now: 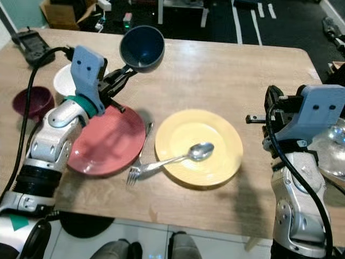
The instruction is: Setting the table
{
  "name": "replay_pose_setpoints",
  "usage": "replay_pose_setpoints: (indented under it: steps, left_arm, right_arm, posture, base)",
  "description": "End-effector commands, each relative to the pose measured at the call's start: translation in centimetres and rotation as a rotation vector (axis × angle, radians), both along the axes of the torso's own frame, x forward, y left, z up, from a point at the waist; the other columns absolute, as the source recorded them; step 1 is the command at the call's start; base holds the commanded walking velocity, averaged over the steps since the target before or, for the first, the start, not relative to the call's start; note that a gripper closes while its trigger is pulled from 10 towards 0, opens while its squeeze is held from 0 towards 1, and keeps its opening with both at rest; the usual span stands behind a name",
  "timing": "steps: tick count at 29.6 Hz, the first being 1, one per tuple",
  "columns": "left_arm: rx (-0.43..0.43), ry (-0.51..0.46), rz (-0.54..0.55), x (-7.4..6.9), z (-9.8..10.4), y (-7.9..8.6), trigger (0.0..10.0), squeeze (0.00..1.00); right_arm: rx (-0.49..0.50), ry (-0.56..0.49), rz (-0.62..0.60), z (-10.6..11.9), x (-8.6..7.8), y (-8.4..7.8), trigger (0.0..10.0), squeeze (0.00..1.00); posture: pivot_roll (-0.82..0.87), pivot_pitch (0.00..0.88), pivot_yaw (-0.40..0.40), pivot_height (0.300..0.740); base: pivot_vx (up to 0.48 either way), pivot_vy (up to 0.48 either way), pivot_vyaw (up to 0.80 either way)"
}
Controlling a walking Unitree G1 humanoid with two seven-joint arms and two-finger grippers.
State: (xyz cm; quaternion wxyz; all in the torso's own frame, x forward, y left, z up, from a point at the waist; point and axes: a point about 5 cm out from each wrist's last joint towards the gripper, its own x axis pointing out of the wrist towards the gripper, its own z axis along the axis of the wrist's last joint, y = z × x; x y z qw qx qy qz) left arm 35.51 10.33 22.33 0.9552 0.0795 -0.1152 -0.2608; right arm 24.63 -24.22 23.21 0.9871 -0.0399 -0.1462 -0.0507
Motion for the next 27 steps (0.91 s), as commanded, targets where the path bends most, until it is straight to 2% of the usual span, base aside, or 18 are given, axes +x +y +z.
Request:
replay_pose_setpoints:
  steps: [1, 20, 23, 27]
  left_arm:
    - [0.012, 0.006, 0.001, 0.0, -0.4, -0.1, 10.0, 0.0]
    - [0.037, 0.045, 0.05, 0.8, -0.8, 0.7, 10.0, 0.0]
    - [0.057, 0.098, 0.088, 2.4, -1.2, 1.2, 10.0, 0.0]
    - [0.073, 0.138, 0.091, 3.2, -1.5, 1.1, 10.0, 0.0]
  right_arm:
    - [0.005, 0.0, -0.004, -0.1, -0.3, -0.2, 10.0, 0.0]
    - [0.003, 0.001, -0.002, -0.1, -0.2, 0.0, 10.0, 0.0]
    - [0.011, -0.007, 0.002, 0.0, -0.2, 0.3, 10.0, 0.0]
    - [0.014, -0.014, 0.007, 0.1, -0.1, 0.5, 10.0, 0.0]
  posture:
    - [-0.05, 0.0, 0.083, 0.74]
    - [-0.04, 0.016, 0.086, 0.74]
    - [-0.04, 0.04, 0.085, 0.74]
    - [-0.04, 0.05, 0.086, 0.74]
  base:
    - [0.0, 0.0, 0.0]
    - [0.0, 0.0, 0.0]
    - [0.0, 0.0, 0.0]
    - [0.0, 0.0, 0.0]
